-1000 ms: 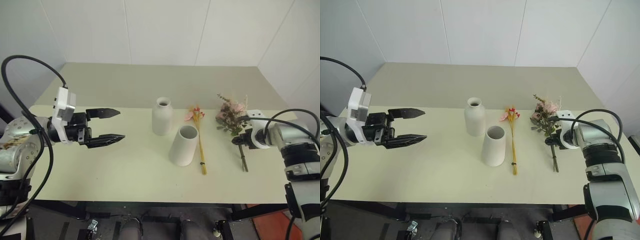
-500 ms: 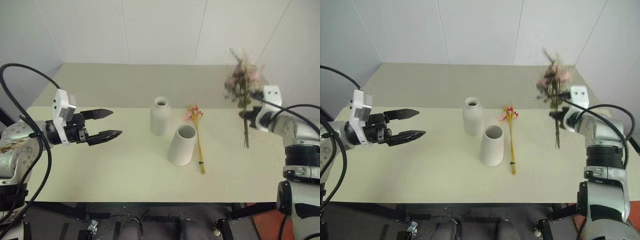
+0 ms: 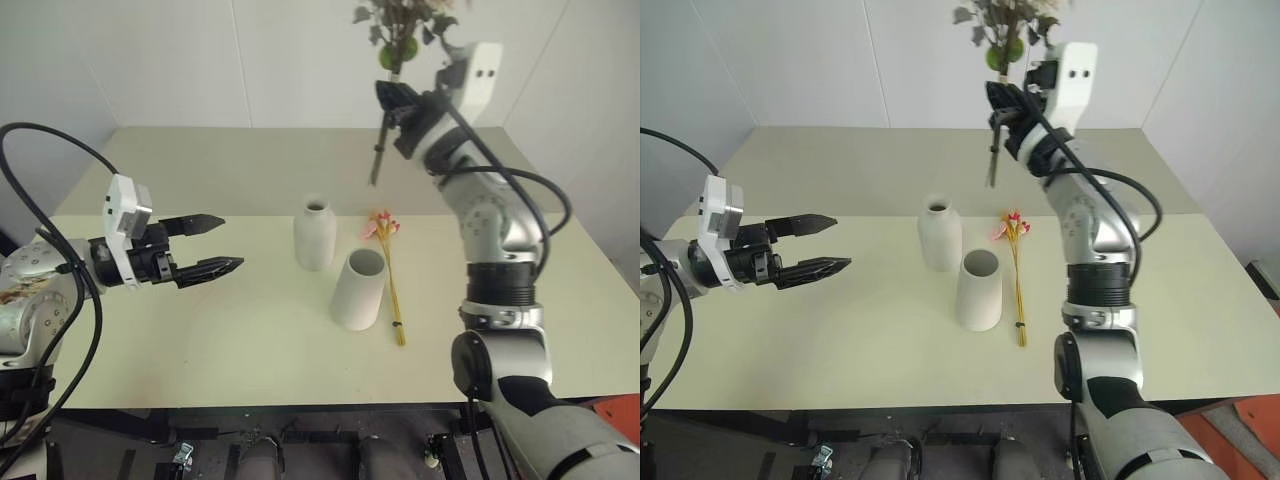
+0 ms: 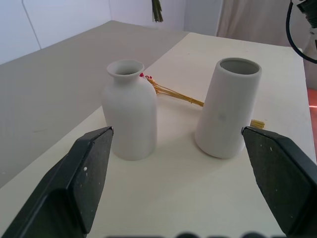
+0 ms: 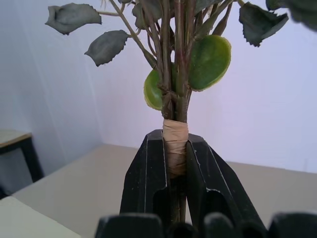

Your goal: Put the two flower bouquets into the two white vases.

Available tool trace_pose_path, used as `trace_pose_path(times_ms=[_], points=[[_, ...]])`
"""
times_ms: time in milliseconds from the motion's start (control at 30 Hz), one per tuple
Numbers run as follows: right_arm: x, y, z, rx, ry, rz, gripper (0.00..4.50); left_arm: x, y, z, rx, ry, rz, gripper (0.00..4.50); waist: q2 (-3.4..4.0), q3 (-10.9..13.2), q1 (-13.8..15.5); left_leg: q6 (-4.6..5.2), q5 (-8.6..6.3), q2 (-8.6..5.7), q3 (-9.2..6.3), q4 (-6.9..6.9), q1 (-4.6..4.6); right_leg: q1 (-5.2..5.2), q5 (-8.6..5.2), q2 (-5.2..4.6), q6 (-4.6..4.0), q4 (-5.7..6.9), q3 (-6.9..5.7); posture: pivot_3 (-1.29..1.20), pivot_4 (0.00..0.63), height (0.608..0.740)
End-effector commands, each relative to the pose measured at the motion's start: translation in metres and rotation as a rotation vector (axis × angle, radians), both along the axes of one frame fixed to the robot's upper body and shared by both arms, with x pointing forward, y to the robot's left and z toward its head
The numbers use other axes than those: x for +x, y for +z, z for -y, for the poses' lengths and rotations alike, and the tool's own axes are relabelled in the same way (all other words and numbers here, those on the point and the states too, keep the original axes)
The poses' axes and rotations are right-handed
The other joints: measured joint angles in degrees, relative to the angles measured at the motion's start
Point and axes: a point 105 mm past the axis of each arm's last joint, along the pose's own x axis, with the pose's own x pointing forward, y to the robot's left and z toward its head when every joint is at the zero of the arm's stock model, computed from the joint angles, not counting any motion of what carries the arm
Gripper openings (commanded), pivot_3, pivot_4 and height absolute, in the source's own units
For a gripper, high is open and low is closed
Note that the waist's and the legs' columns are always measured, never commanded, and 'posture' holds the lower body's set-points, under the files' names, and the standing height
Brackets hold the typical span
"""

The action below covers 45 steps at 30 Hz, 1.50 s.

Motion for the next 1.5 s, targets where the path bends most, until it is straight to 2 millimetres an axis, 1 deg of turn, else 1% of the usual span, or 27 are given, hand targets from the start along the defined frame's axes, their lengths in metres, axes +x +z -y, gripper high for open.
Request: trace_pose_path(times_ms=[33, 100, 233, 367, 500, 633, 900, 967, 1000, 1067, 1133, 1167, 1267, 1300, 1333, 1467, 1500], points=[[-0.009, 0.018, -0.020, 0.022, 0.030, 0.104, 0.22, -0.006, 0.013, -0.002, 0.012, 0.005, 0.065, 4.50, 0.00, 0.00, 0.10, -0.02, 0.01, 0.00, 0.00, 0.01, -0.07, -0.08, 0.01, -0.01, -0.01, 0.01, 0.00, 0.00, 0.150, 0.740], [-0.008, 0.015, -0.029, 0.023, 0.048, 0.100, 0.22, -0.006, 0.013, -0.003, 0.013, 0.007, 0.065, 4.50, 0.00, 0.00, 0.09, -0.03, 0.02, 0.00, 0.01, 0.01, -0.15, -0.19, 0.03, -0.01, -0.02, 0.03, 0.02, 0.00, 0.150, 0.740], [-0.004, 0.007, -0.039, 0.025, 0.059, 0.097, 0.22, -0.006, 0.014, -0.003, 0.014, 0.009, 0.069, 4.50, 0.00, 0.00, 0.02, -0.03, 0.02, 0.01, 0.01, 0.00, -0.21, -0.26, 0.04, 0.01, -0.03, 0.03, 0.02, 0.00, 0.150, 0.740], [0.003, -0.005, -0.048, 0.038, 0.064, 0.081, 0.22, -0.007, 0.014, -0.003, 0.014, 0.008, 0.070, 4.50, 0.01, 0.00, -0.20, -0.03, 0.02, 0.04, 0.02, 0.00, -0.20, -0.27, 0.06, 0.04, -0.07, 0.04, 0.02, 0.00, 0.150, 0.740], [0.008, -0.009, -0.057, 0.044, 0.063, 0.077, 0.22, -0.007, 0.014, -0.003, 0.017, 0.006, 0.069, 4.50, 0.02, 0.01, -0.27, -0.03, 0.02, 0.15, 0.04, -0.01, -0.20, -0.30, 0.09, 0.17, -0.12, 0.03, 0.03, 0.00, 0.150, 0.740], [0.009, -0.012, -0.063, 0.056, 0.063, 0.080, 0.22, -0.007, 0.014, -0.003, 0.018, 0.004, 0.071, 4.50, 0.03, 0.02, -0.27, -0.03, 0.02, 0.29, 0.04, -0.02, -0.20, -0.33, 0.13, 0.33, -0.18, 0.03, 0.05, 0.00, 0.150, 0.740], [0.004, -0.037, -0.073, -0.008, 0.081, 0.094, 0.22, -0.006, 0.015, -0.003, 0.021, 0.005, 0.073, 4.50, 0.03, 0.02, -0.23, -0.03, 0.01, 0.53, 0.04, -0.02, -0.18, -0.34, 0.19, 0.59, -0.29, 0.01, 0.07, 0.00, 0.150, 0.740], [0.001, -0.043, -0.074, -0.019, 0.081, 0.094, 0.95, -0.006, 0.015, -0.003, 0.021, 0.006, 0.073, 4.50, 0.03, 0.02, -0.25, -0.03, 0.02, 0.54, 0.04, -0.02, -0.18, -0.35, 0.20, 0.60, -0.31, 0.02, 0.08, 0.00, 0.150, 0.740], [0.000, -0.045, -0.074, -0.026, 0.083, 0.095, 1.14, -0.005, 0.015, -0.003, 0.022, 0.006, 0.074, 4.50, 0.03, 0.02, -0.24, -0.03, 0.02, 0.54, 0.04, -0.02, -0.18, -0.36, 0.20, 0.60, -0.31, 0.02, 0.09, 0.00, 0.150, 0.740], [-0.001, -0.048, -0.074, -0.040, 0.084, 0.095, 1.79, -0.005, 0.015, -0.003, 0.023, 0.004, 0.074, 4.50, 0.03, 0.02, -0.24, -0.03, 0.01, 0.54, 0.05, -0.02, -0.19, -0.37, 0.21, 0.60, -0.32, 0.02, 0.10, 0.00, 0.150, 0.740], [-0.002, -0.052, -0.073, -0.057, 0.081, 0.096, 2.52, -0.005, 0.015, -0.002, 0.025, 0.003, 0.075, 4.50, 0.03, 0.02, -0.24, -0.03, 0.02, 0.55, 0.05, -0.02, -0.19, -0.38, 0.21, 0.61, -0.32, 0.02, 0.11, 0.00, 0.150, 0.740], [-0.002, -0.053, -0.072, -0.063, 0.081, 0.094, 2.83, -0.004, 0.016, -0.002, 0.025, 0.002, 0.075, 4.50, 0.03, 0.02, -0.24, -0.03, 0.01, 0.55, 0.05, -0.02, -0.19, -0.38, 0.21, 0.62, -0.32, 0.02, 0.11, 0.00, 0.150, 0.740], [-0.006, -0.055, -0.065, -0.092, 0.070, 0.107, 3.97, -0.002, 0.018, -0.002, 0.025, -0.002, 0.079, 4.50, 0.03, 0.02, -0.13, -0.03, 0.01, 0.56, 0.05, -0.02, -0.18, -0.37, 0.21, 0.63, -0.32, 0.02, 0.12, 0.00, 0.150, 0.740], [-0.009, -0.055, -0.061, -0.106, 0.066, 0.119, 4.26, -0.002, 0.018, -0.002, 0.025, -0.005, 0.081, 4.50, 0.03, 0.02, -0.12, -0.03, 0.01, 0.56, 0.05, -0.02, -0.18, -0.37, 0.21, 0.63, -0.32, 0.01, 0.12, 0.00, 0.150, 0.740], [-0.011, -0.054, -0.057, -0.116, 0.065, 0.126, 4.47, -0.001, 0.019, -0.002, 0.025, -0.007, 0.082, 4.50, 0.03, 0.02, -0.07, -0.03, 0.01, 0.56, 0.05, -0.02, -0.18, -0.37, 0.21, 0.63, -0.32, 0.01, 0.12, 0.00, 0.150, 0.740], [-0.024, -0.054, -0.030, -0.188, 0.064, 0.141, 4.47, 0.001, 0.020, -0.001, 0.022, -0.019, 0.083, 4.50, 0.03, 0.02, 0.24, -0.03, 0.01, 0.56, 0.05, -0.01, -0.19, -0.36, 0.21, 0.63, -0.32, 0.01, 0.12, 0.00, 0.150, 0.740], [-0.027, -0.054, -0.020, -0.213, 0.055, 0.140, 4.47, 0.002, 0.020, -0.001, 0.022, -0.023, 0.083, 4.50, 0.03, 0.02, 0.25, -0.03, 0.01, 0.55, 0.06, -0.01, -0.19, -0.36, 0.21, 0.63, -0.32, 0.00, 0.12, 0.00, 0.150, 0.740]])
